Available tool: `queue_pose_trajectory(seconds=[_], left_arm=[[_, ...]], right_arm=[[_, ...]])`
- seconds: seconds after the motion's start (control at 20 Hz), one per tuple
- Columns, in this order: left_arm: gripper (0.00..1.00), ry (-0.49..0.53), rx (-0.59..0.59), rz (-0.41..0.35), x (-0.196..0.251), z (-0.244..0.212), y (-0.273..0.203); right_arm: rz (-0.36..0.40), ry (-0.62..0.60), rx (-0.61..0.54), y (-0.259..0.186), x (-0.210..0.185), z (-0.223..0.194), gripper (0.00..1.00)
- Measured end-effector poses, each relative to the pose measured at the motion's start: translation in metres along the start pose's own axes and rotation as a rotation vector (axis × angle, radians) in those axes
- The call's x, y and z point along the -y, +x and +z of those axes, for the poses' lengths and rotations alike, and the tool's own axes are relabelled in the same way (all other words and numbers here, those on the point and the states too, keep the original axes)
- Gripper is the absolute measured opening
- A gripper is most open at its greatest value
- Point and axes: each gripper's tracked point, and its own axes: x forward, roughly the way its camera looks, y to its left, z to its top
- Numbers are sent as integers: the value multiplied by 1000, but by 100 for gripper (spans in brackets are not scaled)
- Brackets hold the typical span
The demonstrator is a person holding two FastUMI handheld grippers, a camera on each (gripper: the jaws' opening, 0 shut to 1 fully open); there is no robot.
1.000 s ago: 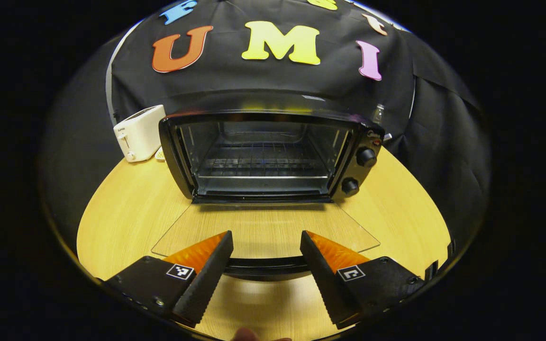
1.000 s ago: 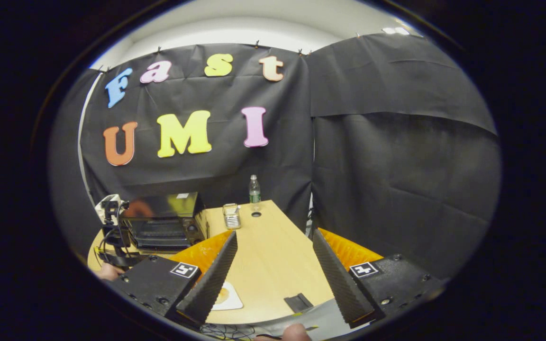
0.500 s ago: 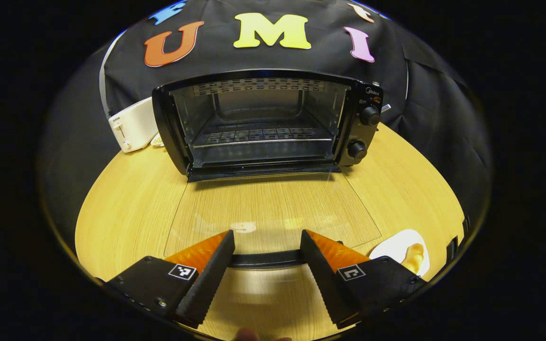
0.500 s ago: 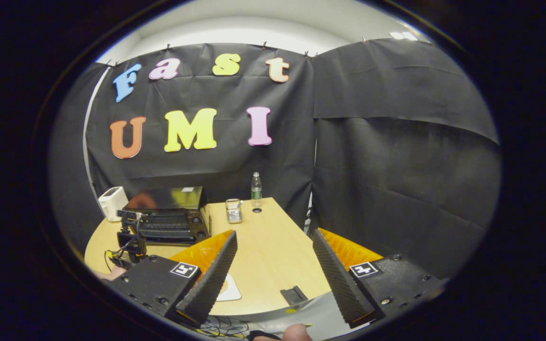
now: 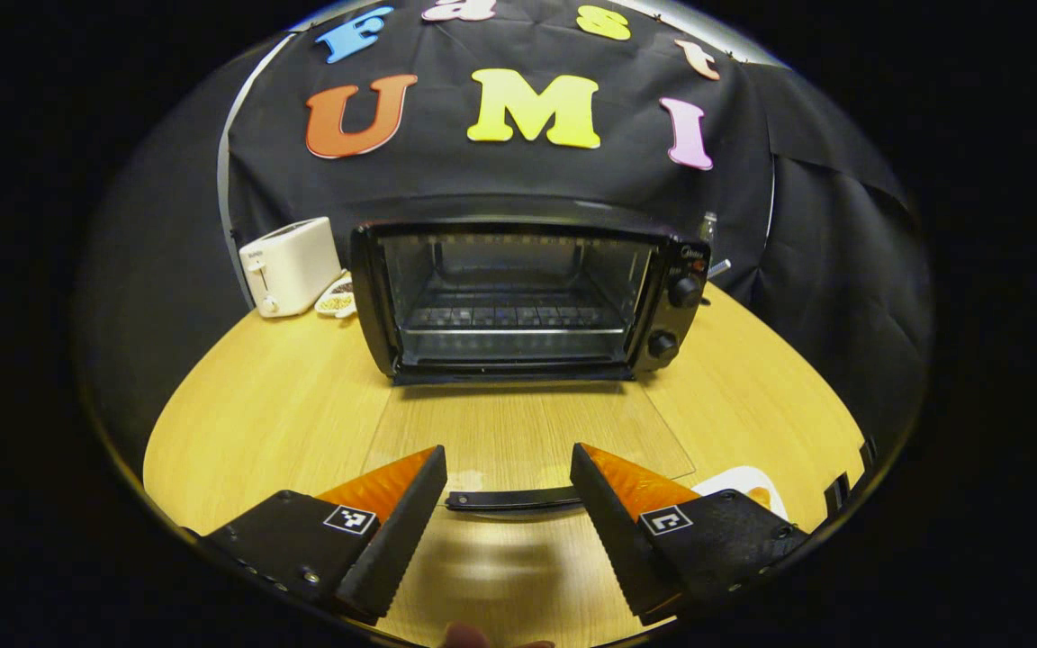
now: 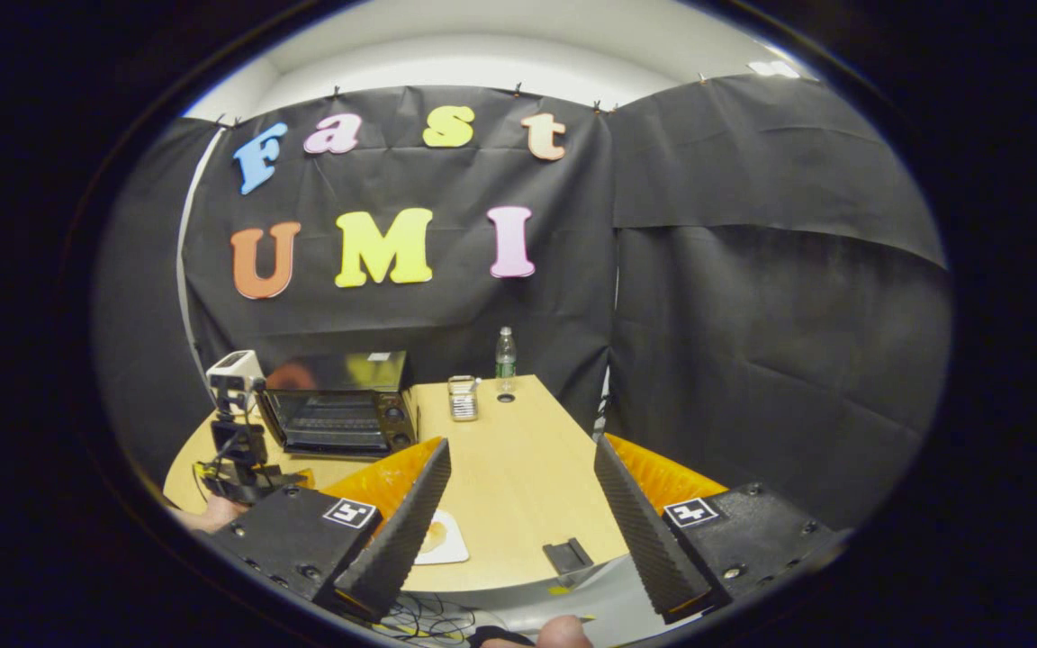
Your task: Open the electric oven with the left hand, put the food in, and close the electric oven.
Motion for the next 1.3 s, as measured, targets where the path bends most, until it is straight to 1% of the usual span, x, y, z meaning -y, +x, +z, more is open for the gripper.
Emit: queue_pose_trajectory(seconds=[0.25,0.4,0.5,0.55,0.65,0.75,0.95,1.2,1.3], left_arm=[[91,-8,119,16,-20,37,-74],[91,-17,174,54,-37,48,-124],[91,-25,193,75,-45,48,-158],[91,-35,195,92,-50,49,-171],[94,-58,207,131,-63,52,-196],[93,-61,234,163,-70,60,-221],[93,-74,259,209,-79,66,-254],[93,-89,252,259,-88,65,-273],[93,-95,244,268,-89,66,-274]], right_arm=[[61,20,-53,18,-11,-21,100],[118,17,-103,32,-27,-42,100],[161,20,-141,42,-42,-57,100],[180,21,-166,47,-50,-67,100],[220,26,-214,57,-68,-87,100],[256,25,-263,67,-85,-110,100],[303,47,-363,94,-116,-157,100],[307,116,-491,126,-136,-213,100],[307,128,-542,134,-142,-236,95]])
